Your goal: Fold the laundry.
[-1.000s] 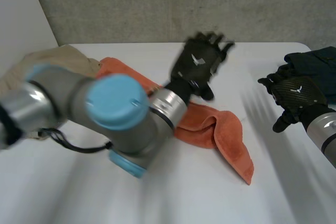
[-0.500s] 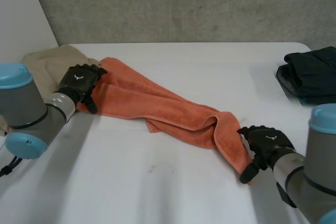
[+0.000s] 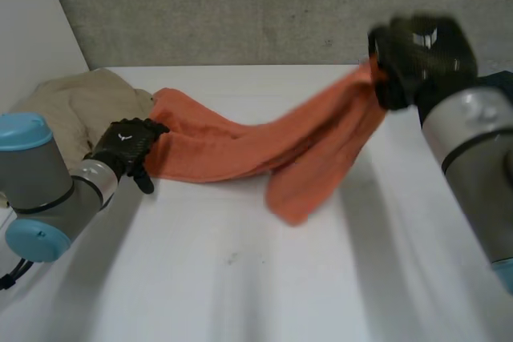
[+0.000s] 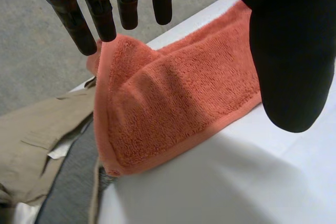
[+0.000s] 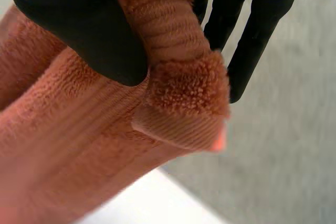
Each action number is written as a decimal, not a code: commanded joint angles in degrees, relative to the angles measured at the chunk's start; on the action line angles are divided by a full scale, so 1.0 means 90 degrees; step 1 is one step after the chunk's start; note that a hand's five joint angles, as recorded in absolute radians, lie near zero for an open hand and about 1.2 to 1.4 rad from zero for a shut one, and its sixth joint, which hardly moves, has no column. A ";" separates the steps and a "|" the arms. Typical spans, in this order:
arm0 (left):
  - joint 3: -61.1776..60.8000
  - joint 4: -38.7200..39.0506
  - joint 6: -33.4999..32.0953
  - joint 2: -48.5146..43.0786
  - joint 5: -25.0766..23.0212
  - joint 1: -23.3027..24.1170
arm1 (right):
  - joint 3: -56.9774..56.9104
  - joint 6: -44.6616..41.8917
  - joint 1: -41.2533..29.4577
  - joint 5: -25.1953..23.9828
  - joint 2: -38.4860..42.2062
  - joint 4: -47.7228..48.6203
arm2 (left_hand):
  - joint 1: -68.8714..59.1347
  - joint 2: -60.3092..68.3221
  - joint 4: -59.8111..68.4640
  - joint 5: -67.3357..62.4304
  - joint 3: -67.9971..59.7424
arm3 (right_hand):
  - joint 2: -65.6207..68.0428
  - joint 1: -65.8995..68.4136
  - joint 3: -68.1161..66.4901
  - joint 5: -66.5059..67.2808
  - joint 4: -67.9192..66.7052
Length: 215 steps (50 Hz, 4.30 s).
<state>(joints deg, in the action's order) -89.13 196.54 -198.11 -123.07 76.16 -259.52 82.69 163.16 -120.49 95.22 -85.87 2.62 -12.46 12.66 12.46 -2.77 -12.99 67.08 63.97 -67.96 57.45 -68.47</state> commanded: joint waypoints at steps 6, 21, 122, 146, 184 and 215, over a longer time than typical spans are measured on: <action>0.0273 0.0057 0.0674 -0.0407 0.0024 0.0291 | -0.2176 -0.0200 -0.1230 0.0005 -0.0147 -0.1180 | -0.0012 -0.0010 0.0012 0.0022 0.0047 | 0.1436 0.1781 -0.1338 0.1394 -0.1282; 0.0987 0.0438 0.1133 -0.0984 0.0903 0.0867 | -0.2352 -0.0219 -0.1387 0.0484 -0.0732 -0.1268 | -0.7504 0.7482 0.7504 -0.7470 -0.7445 | 0.1436 0.1781 -0.1338 0.1394 -0.1282; -0.1347 0.1385 -0.1815 0.0227 0.0024 -0.0305 | 0.0822 -0.1625 0.2421 -0.0454 0.2597 0.0754 | -0.5918 0.5895 0.5918 -0.5883 -0.5859 | 0.1436 0.1781 -0.1338 0.1394 -0.1282; -0.2254 -0.5348 -0.3298 0.3166 0.0093 -0.0373 | 0.2393 -0.5627 0.3270 -0.0414 0.0576 -0.2507 | -0.7504 0.7482 0.7504 -0.7470 -0.7445 | 0.1436 0.1781 -0.1338 0.1394 -0.1282; 0.2569 0.2197 -0.1924 0.1067 0.1020 0.0652 | -0.1972 -0.2524 0.2822 -0.0092 0.1767 0.2736 | -0.7504 0.7482 0.7504 -0.7470 -0.7445 | 0.1436 0.1781 -0.1338 0.1394 -0.1282; -0.1708 -0.2898 -0.2812 0.1995 0.1488 0.0770 | 0.1308 -0.4309 0.3133 -0.0590 0.1759 -0.1745 | -0.7504 0.7482 0.7504 -0.7470 -0.7445 | 0.1436 0.1781 -0.1338 0.1394 -0.1282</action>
<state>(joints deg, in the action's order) -98.44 194.85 -219.41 -112.88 86.54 -250.29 83.78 131.94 -96.72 89.81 -60.30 -2.60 -65.90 68.65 68.85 -57.14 -68.41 67.73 64.51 -68.45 59.46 -68.79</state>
